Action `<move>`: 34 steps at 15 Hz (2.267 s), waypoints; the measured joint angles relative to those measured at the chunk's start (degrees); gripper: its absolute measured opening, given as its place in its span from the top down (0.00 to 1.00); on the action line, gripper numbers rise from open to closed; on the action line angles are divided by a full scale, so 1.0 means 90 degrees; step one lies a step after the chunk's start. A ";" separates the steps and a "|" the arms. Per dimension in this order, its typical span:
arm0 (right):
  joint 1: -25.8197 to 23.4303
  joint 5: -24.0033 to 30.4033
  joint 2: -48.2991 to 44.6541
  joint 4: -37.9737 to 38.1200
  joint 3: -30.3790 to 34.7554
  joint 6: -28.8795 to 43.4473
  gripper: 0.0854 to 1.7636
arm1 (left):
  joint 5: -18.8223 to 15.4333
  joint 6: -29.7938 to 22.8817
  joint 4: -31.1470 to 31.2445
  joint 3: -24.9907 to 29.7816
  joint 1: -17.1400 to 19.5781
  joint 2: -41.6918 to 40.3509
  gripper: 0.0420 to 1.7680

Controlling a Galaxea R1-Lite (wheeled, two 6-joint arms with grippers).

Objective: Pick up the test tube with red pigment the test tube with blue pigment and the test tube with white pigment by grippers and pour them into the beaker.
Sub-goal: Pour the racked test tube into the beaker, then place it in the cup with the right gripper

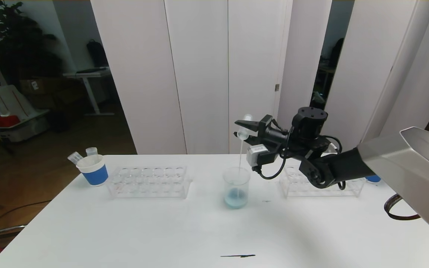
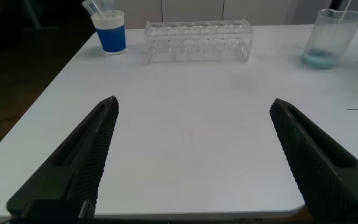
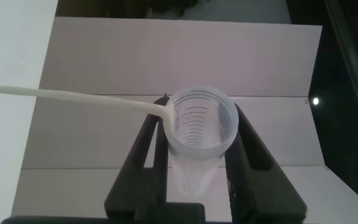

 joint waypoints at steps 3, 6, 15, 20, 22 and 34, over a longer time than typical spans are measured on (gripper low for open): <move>0.0009 0.0014 0.0018 -0.0009 -0.0089 -0.0190 0.69 | 0.0000 0.0000 0.0000 0.0000 0.0003 0.0000 0.01; 0.0014 0.0019 0.0019 -0.0141 -0.0129 -0.0240 0.69 | 0.0000 0.0003 0.0001 0.0000 0.0000 0.0000 0.01; 0.0028 0.0135 0.0065 -0.0310 -0.0301 -0.0582 0.69 | 0.0000 0.0000 0.0001 0.0000 0.0000 0.0000 0.01; 0.0046 0.0154 0.0098 -0.0344 -0.0383 -0.0628 0.69 | 0.0000 0.0003 0.0001 0.0000 0.0003 0.0000 0.01; 0.0047 0.0077 0.0089 -0.0332 -0.0377 -0.0570 0.69 | 0.0003 0.0000 0.0001 0.0000 0.0000 0.0000 0.01; 0.0672 -0.3847 -0.1658 -0.0252 0.1287 0.4756 0.69 | 0.0000 0.0000 0.0000 0.0000 0.0000 0.0000 0.01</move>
